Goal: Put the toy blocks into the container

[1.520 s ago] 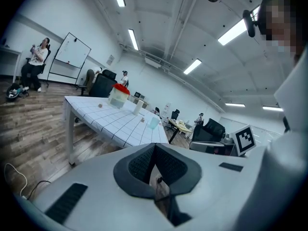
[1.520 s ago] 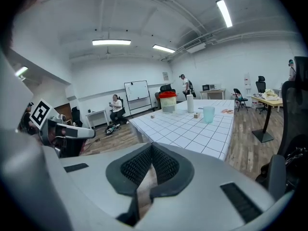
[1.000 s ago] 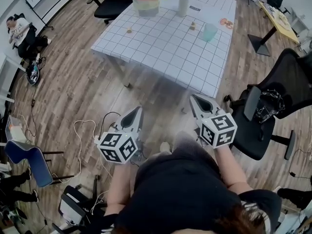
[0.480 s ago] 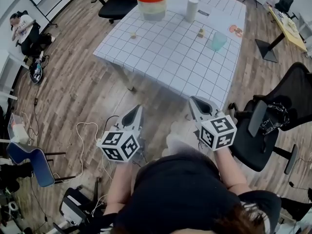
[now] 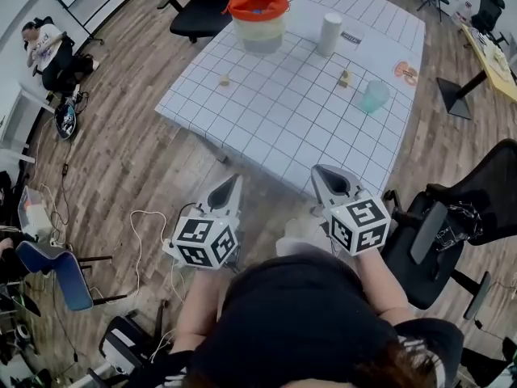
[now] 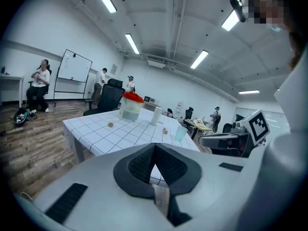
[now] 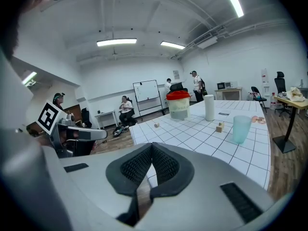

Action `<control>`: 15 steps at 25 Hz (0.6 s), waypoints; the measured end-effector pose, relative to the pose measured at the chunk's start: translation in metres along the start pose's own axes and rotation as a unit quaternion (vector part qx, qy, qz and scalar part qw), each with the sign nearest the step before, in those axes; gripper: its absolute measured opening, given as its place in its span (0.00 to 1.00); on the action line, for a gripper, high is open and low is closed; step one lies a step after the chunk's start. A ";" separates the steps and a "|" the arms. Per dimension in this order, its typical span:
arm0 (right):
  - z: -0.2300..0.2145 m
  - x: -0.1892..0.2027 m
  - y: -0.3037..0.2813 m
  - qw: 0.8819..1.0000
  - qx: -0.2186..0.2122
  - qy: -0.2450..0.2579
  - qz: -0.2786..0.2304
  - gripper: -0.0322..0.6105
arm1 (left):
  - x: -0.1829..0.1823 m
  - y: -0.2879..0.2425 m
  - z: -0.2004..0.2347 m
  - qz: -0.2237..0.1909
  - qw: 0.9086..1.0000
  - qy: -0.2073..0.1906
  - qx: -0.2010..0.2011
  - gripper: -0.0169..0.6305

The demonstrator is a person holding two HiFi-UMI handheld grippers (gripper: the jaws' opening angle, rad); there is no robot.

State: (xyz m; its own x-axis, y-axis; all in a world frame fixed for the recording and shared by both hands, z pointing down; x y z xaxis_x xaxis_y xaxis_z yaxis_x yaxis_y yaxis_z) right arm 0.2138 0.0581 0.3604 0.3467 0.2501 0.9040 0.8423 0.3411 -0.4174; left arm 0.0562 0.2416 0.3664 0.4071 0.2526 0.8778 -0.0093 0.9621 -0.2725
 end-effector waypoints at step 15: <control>-0.056 -0.009 -0.040 1.000 0.017 -0.021 0.001 0.07 | -0.028 -0.079 0.015 0.008 1.000 -0.025 -0.014 0.06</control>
State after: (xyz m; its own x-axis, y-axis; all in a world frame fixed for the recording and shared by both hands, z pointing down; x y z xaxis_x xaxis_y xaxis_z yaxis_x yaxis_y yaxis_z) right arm 0.1997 -0.0089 0.3740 0.3310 0.2880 0.8986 0.8270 0.3701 -0.4232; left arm 0.0320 0.1599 0.3696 0.3607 0.2734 0.8917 0.0105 0.9548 -0.2970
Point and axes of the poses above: the fingertips, and each gripper's own axes: y backward along the fingers, z to its left, x out of its underside, the point moved 8 cm from there along y, backward along the fingers, and after that the axes turned 14 degrees about x, right-handed, at the moved point
